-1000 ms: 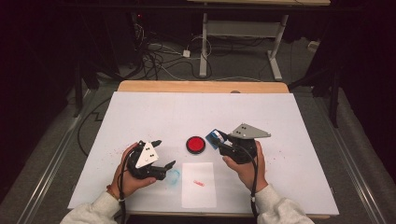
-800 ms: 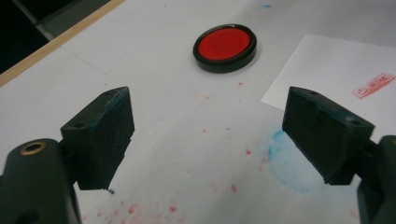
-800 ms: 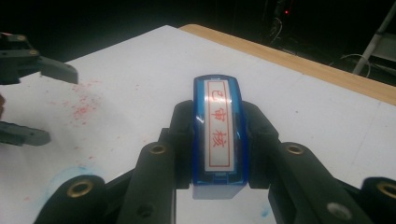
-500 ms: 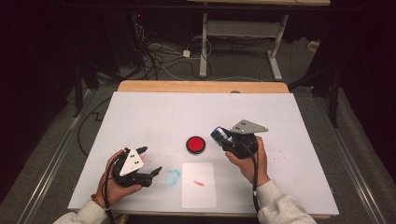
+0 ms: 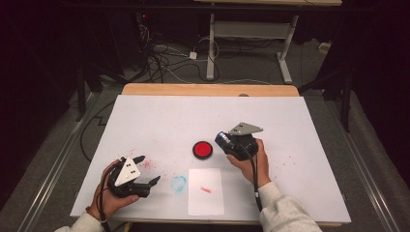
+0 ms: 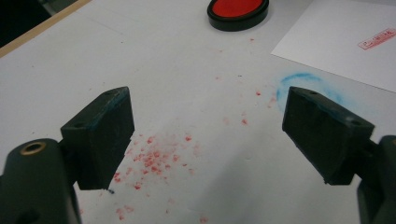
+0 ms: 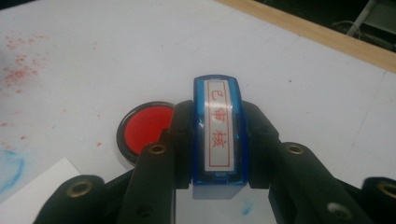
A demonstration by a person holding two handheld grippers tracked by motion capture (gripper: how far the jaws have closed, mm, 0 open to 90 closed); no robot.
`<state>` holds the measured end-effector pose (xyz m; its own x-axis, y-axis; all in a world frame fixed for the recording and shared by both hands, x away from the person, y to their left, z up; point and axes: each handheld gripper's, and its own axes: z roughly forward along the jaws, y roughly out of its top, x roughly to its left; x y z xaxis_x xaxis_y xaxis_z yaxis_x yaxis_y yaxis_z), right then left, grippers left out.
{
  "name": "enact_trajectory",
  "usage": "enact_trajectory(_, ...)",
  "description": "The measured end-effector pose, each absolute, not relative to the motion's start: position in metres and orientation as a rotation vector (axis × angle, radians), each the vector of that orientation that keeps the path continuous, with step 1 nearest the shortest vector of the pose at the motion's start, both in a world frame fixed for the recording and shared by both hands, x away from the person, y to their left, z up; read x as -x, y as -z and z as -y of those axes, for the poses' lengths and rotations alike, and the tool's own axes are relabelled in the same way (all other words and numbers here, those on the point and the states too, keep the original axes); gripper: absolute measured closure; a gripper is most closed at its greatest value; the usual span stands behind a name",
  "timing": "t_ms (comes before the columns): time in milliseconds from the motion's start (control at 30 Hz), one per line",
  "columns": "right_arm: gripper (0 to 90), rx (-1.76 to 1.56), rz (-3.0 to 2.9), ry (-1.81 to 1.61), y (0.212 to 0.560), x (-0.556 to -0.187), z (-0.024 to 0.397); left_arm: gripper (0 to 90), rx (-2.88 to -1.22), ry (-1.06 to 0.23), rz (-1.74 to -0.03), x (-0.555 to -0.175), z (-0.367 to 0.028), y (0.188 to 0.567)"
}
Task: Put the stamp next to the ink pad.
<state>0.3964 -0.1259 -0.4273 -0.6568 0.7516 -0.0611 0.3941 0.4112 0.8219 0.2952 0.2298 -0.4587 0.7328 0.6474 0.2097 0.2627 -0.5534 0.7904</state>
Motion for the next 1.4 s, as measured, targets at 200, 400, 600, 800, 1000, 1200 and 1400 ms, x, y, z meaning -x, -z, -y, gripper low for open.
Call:
enact_trajectory(200,69.8,-1.021,-2.27,-1.072,0.444,-0.409,0.12,16.6,-2.157,-0.62,-0.687,-0.297,-0.23,0.46)
enact_trajectory(400,69.7,-1.059,-2.272,-1.031,0.454,-0.414,0.122,16.6,-2.158,-0.62,-0.684,-0.297,-0.228,0.46)
enact_trajectory(600,69.6,-1.061,-2.283,-1.014,0.46,-0.415,0.12,16.6,-2.162,-0.618,-0.679,-0.297,-0.228,0.46)
enact_trajectory(800,69.1,-1.082,-2.281,-1.027,0.463,-0.417,0.122,16.5,-2.164,-0.614,-0.677,-0.297,-0.227,0.46)
enact_trajectory(1000,69.2,-1.069,-2.285,-1.027,0.463,-0.417,0.121,16.6,-2.175,-0.607,-0.674,-0.298,-0.226,0.461)
enact_trajectory(1200,65.7,-1.082,-2.285,-1.04,0.463,-0.416,0.122,17.3,-2.177,-0.61,-0.673,-0.298,-0.225,0.46)
enact_trajectory(1400,57.4,-1.066,-2.275,-1.036,0.461,-0.415,0.121,17.3,-2.177,-0.611,-0.674,-0.298,-0.225,0.461)
